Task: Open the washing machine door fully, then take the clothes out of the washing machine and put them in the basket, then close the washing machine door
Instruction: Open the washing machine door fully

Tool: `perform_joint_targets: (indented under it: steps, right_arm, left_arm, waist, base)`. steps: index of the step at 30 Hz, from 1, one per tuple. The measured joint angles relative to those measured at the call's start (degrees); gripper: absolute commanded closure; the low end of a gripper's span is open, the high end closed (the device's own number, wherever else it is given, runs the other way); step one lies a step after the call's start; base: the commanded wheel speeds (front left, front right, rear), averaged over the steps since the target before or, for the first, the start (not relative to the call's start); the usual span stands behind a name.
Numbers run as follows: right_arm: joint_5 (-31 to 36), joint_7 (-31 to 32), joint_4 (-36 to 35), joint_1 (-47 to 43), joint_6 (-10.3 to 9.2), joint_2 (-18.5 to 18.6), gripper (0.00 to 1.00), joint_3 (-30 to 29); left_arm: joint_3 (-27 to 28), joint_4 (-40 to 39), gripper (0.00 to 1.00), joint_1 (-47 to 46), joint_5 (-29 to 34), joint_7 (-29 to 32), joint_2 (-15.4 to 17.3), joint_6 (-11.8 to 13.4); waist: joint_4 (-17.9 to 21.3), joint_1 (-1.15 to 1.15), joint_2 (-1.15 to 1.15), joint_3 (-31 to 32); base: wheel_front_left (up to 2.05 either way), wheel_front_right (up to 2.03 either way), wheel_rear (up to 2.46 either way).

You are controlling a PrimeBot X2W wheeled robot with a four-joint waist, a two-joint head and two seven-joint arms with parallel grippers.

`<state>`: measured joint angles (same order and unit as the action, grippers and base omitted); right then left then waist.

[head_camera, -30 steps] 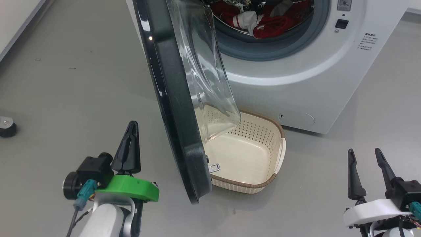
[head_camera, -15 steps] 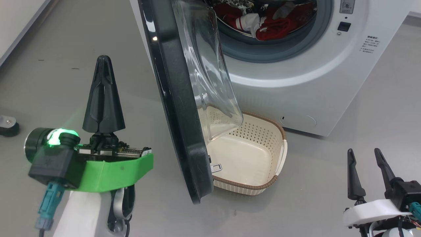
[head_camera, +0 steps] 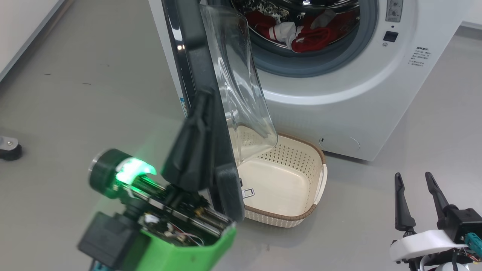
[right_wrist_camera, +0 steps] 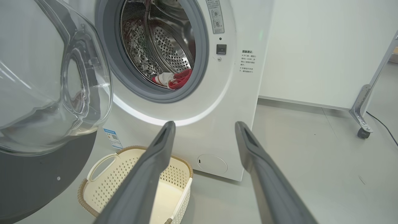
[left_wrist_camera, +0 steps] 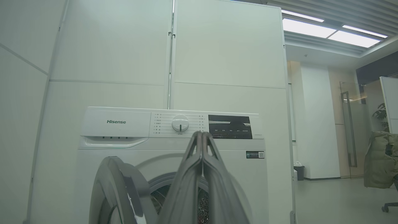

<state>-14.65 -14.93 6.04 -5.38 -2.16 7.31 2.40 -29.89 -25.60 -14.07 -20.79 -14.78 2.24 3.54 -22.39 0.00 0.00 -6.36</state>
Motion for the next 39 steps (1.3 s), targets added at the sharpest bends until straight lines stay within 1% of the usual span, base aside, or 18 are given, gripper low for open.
perform_joint_targets:
  steps: [1,2,6,10,14,16,20,25,30,35,39]
  right_arm:
    - [0.16,0.0,0.04,-0.04,0.09,-0.05,0.0,0.01]
    - [0.16,0.0,0.04,-0.04,0.09,-0.05,0.0,0.01]
    - [0.27,0.0,0.3,-0.11,0.38,-0.27,0.0,0.0]
    - [0.68,0.0,0.65,-0.14,0.66,-0.66,0.0,0.0]
    - [0.82,0.0,1.0,-0.17,1.12,-1.03,0.0,0.04]
    - [1.12,0.0,1.4,-0.17,1.57,-1.15,0.0,0.35]
    - [1.2,0.0,1.46,-0.18,1.59,-1.49,0.0,0.38]
    - [1.2,0.0,1.57,-0.18,1.6,-1.56,0.0,-0.51]
    - [1.22,0.0,1.83,-0.18,2.05,-1.86,0.0,-0.55]
    - [1.64,0.0,1.94,-0.18,2.08,-1.94,0.0,-1.03]
    - [1.8,0.0,1.93,-0.17,2.1,-2.03,0.0,-1.23]
  left_arm:
    - [-1.07,0.2,1.0,0.58,-0.29,0.0,0.04,-0.57]
    - [-1.07,0.2,1.0,0.58,-0.29,0.0,0.04,-0.57]
    - [-5.22,1.8,1.0,3.02,-1.41,0.49,0.19,-1.94]
    - [-8.91,4.95,1.0,5.13,-2.5,3.3,0.42,-3.35]
    - [-11.51,8.44,1.0,7.21,-3.28,6.03,0.73,-3.93]
    - [-11.6,10.1,1.0,8.1,-3.37,6.91,1.0,-3.93]
    - [-11.87,13.05,1.0,8.84,-3.49,9.18,1.91,-3.92]
    - [-11.77,16.78,1.0,8.89,-3.49,11.27,2.19,-3.78]
    - [-10.59,19.3,1.0,8.88,-3.47,12.24,2.32,-2.49]
    - [-9.21,20.68,1.0,8.81,-3.31,12.28,2.25,-1.18]
    - [-8.72,21.46,1.0,8.77,-3.31,12.28,2.22,-0.74]
  waist:
    - [0.0,0.0,0.0,0.07]
    - [0.0,0.0,0.0,0.07]
    - [0.0,0.0,0.0,0.29]
    - [0.09,0.0,0.0,0.46]
    - [0.36,0.0,0.0,0.6]
    - [0.68,0.0,0.0,0.68]
    - [1.47,0.0,0.0,0.63]
    - [1.98,0.0,0.0,0.16]
    - [2.25,0.0,0.0,-0.08]
    - [2.53,0.0,0.0,-0.21]
    - [2.64,0.0,0.0,-0.34]
  base:
    - [0.0,0.0,0.0]
    - [0.0,0.0,0.0]
    - [0.0,0.0,0.0]
    - [0.0,0.0,0.0]
    - [0.0,0.0,0.0]
    - [0.0,0.0,0.0]
    - [0.0,0.0,0.0]
    - [0.0,0.0,0.0]
    - [0.0,0.0,0.0]
    - [0.0,0.0,0.0]
    - [0.0,0.0,0.0]
